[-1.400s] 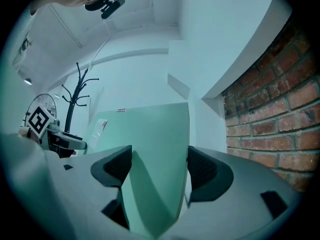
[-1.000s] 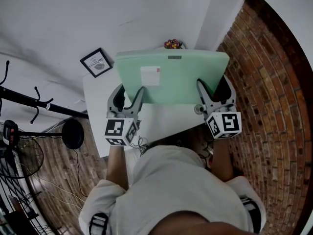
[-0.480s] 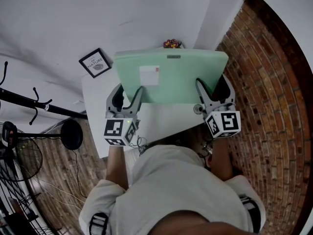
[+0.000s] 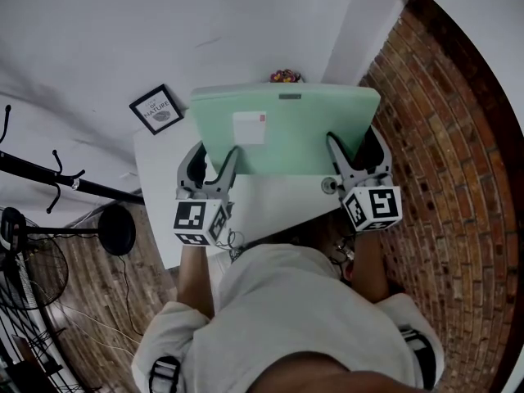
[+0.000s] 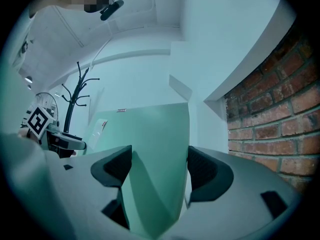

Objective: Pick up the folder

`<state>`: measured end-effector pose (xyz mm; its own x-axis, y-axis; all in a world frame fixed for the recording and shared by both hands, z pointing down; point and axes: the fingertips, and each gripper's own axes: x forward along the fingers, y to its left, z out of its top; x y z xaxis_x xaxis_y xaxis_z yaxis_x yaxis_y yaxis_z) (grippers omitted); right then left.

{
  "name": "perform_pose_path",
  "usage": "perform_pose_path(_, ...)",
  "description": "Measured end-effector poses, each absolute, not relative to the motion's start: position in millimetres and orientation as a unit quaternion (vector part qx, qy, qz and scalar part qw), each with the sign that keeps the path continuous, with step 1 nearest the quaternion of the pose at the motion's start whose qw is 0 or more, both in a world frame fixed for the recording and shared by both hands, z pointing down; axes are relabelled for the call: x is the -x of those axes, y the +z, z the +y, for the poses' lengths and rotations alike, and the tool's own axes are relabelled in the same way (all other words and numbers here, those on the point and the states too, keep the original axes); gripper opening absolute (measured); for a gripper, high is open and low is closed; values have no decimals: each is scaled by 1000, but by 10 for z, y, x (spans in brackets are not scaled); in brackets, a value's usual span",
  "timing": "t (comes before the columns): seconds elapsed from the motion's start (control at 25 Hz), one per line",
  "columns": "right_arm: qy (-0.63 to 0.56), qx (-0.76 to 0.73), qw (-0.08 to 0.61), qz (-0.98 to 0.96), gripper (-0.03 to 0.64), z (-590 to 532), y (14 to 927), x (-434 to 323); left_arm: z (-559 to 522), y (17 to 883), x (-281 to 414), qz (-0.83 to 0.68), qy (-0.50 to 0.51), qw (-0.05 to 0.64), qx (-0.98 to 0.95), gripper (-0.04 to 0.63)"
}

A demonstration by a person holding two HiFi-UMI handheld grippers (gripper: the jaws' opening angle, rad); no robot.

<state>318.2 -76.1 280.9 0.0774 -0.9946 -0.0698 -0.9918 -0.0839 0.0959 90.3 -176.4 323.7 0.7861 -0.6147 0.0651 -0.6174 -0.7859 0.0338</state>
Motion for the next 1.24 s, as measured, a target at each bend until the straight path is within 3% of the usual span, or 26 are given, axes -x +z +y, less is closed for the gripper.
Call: perform_pose_path(1.24, -49, -742, 14, -668, 345, -749, 2905, -3184, -1794, 3304, -922, -313, 33, 28, -949, 268)
